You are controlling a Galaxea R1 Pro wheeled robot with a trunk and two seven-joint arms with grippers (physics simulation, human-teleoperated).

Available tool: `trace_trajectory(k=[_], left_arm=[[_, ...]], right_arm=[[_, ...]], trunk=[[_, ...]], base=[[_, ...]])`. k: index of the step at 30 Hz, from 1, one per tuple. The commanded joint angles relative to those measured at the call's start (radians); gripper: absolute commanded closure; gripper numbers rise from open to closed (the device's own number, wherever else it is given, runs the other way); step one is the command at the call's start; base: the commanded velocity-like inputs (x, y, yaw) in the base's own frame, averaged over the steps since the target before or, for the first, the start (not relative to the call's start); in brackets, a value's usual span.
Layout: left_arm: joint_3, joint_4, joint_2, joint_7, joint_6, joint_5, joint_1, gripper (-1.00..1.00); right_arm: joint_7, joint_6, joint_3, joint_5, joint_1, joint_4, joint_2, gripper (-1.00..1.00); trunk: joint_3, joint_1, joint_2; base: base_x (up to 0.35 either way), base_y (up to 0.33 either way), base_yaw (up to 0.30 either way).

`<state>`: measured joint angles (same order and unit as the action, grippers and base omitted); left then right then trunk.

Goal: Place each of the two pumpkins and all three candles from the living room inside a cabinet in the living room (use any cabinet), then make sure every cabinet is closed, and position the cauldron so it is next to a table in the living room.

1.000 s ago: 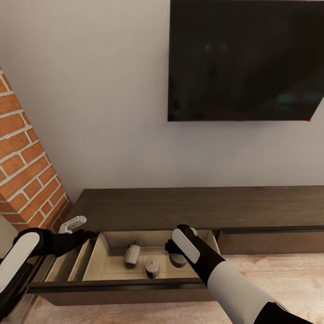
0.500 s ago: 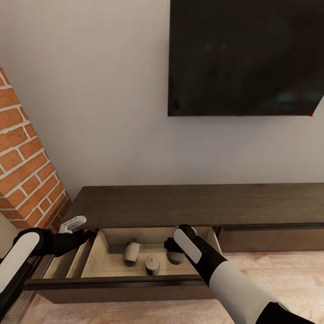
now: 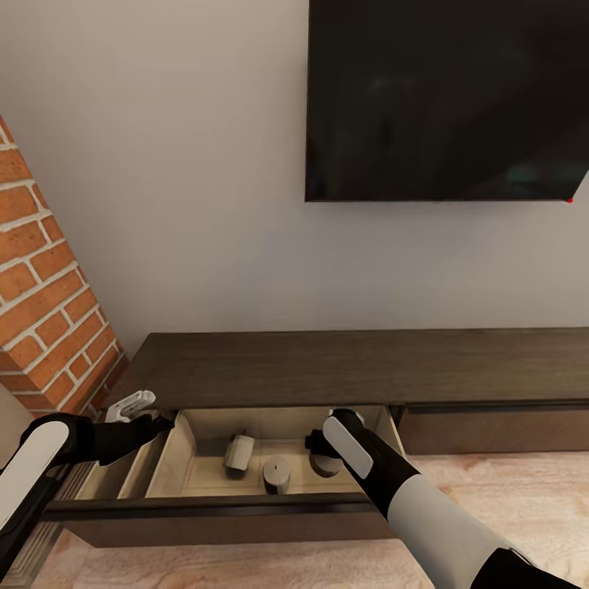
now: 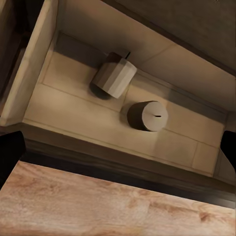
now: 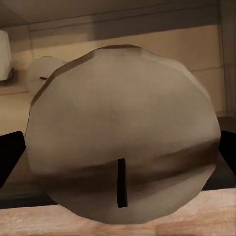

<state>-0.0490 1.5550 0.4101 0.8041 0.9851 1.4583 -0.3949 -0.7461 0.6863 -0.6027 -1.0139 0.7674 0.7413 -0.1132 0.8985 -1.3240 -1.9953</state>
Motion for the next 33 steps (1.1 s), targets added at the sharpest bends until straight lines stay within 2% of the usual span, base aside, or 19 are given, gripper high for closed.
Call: trace_trajectory(k=[1,3,4,7,8,9,10,18,22,33], left_arm=[[-0.001,0.001,0.001,0.009,0.0,0.01,-0.001,-1.0],[0.002,0.002,0.003,0.008,0.001,0.026,-0.001,-1.0],[0.007,0.002,0.004,0.008,0.002,0.048,-0.001,-1.0],[0.024,0.002,0.011,0.008,0.004,0.148,-0.001,-1.0],[0.029,0.002,0.013,0.007,0.006,0.194,0.0,-1.0],[0.032,0.002,0.015,0.007,0.006,0.22,0.0,-1.0],[0.033,0.003,0.015,0.007,0.006,0.231,0.001,-1.0],[0.057,0.004,0.016,0.006,0.007,0.404,0.003,-1.0],[0.062,0.004,0.016,0.006,0.007,0.452,0.005,-1.0],[0.063,0.002,0.016,0.006,0.007,0.462,0.005,-1.0]], right_arm=[[-0.009,-0.002,-0.003,-0.009,0.001,0.001,0.001,1.0],[-0.008,-0.009,-0.003,-0.009,0.001,0.001,0.002,1.0],[-0.008,-0.017,-0.003,-0.009,0.001,0.001,0.003,1.0],[-0.007,-0.035,-0.003,-0.009,0.001,0.001,0.006,1.0],[-0.007,-0.038,-0.003,-0.009,0.001,0.001,0.007,1.0],[-0.008,-0.04,-0.003,-0.008,0.001,0.001,0.007,1.0],[-0.008,-0.04,-0.003,-0.008,0.001,0.001,0.007,1.0],[-0.007,-0.043,-0.003,-0.008,0.001,0.001,0.008,1.0],[-0.007,-0.045,-0.003,-0.008,0.001,0.001,0.009,1.0],[-0.007,-0.046,-0.003,-0.008,0.001,0.001,0.009,1.0]], trunk=[[0.004,-0.004,-0.008],[0.01,-0.011,-0.022],[0.014,-0.015,-0.029],[0.023,-0.027,-0.05],[0.026,-0.031,-0.057],[0.029,-0.034,-0.064],[0.032,-0.038,-0.071],[0.057,-0.069,-0.127],[0.064,-0.077,-0.141],[0.064,-0.077,-0.141]], base=[[0.0,0.0,0.0],[0.0,0.0,0.0],[0.0,0.0,0.0],[0.0,0.0,0.0],[0.0,0.0,0.0],[0.0,0.0,0.0],[0.0,0.0,0.0],[0.0,0.0,0.0],[0.0,0.0,0.0],[0.071,0.0,0.0]])
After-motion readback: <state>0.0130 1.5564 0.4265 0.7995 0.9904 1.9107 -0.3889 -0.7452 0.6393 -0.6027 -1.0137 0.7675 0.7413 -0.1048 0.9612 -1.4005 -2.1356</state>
